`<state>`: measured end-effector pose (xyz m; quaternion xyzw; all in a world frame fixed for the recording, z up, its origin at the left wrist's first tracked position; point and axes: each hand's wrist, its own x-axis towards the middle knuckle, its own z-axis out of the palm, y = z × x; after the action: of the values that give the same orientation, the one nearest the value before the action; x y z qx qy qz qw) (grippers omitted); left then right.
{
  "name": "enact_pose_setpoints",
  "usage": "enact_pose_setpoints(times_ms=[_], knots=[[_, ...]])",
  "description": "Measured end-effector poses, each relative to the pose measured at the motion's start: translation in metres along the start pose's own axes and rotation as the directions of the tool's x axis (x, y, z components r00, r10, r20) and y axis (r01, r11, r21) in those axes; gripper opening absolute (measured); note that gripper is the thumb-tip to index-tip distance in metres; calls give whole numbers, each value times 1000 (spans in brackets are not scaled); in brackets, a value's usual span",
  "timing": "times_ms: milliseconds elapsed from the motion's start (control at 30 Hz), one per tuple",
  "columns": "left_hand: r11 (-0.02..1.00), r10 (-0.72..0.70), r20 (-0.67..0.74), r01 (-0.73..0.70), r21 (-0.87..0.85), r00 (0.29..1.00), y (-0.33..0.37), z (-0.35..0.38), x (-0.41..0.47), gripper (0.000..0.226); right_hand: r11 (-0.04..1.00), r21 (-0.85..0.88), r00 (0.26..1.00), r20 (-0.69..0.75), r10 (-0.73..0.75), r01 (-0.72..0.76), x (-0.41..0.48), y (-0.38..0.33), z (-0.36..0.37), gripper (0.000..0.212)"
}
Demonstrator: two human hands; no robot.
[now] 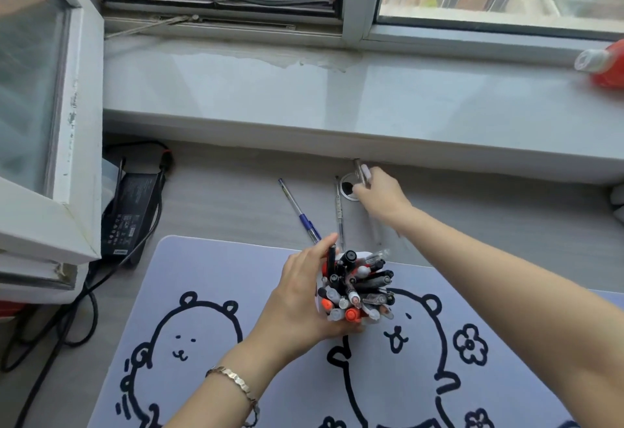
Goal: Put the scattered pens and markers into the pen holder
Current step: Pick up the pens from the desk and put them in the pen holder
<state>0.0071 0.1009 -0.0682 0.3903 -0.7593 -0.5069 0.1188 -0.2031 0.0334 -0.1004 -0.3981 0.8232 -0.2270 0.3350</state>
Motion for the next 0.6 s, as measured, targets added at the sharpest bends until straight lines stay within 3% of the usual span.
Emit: enact_pose_setpoints(times_ms=[167, 267, 367, 467, 533, 600], knots=[[1000, -17, -9, 17, -12, 1000, 3, 0, 1, 99, 915, 376, 989, -33, -144, 145, -68, -5, -55, 18], [999, -29, -14, 29, -15, 999, 7, 0, 0, 100, 780, 599, 979, -35, -202, 183, -120, -8, -81, 22], [997, -45, 23, 43, 67, 999, 16, -1, -5, 107, 597, 792, 977, 7, -213, 124, -163, -7, -85, 23], [975, 60, -41, -50, 218, 997, 32, -3, -20, 111, 453, 890, 984, 31, -175, 53, -190, -9, -77, 20], [972, 182, -187, -148, 184, 965, 47, -5, -33, 94, 411, 910, 993, 0, -120, 50, -200, -10, -68, 20], [992, 128, -226, -128, 16, 966, 65, -4, -41, 63, 366, 929, 997, -21, -75, 48, -208, -13, -57, 17]])
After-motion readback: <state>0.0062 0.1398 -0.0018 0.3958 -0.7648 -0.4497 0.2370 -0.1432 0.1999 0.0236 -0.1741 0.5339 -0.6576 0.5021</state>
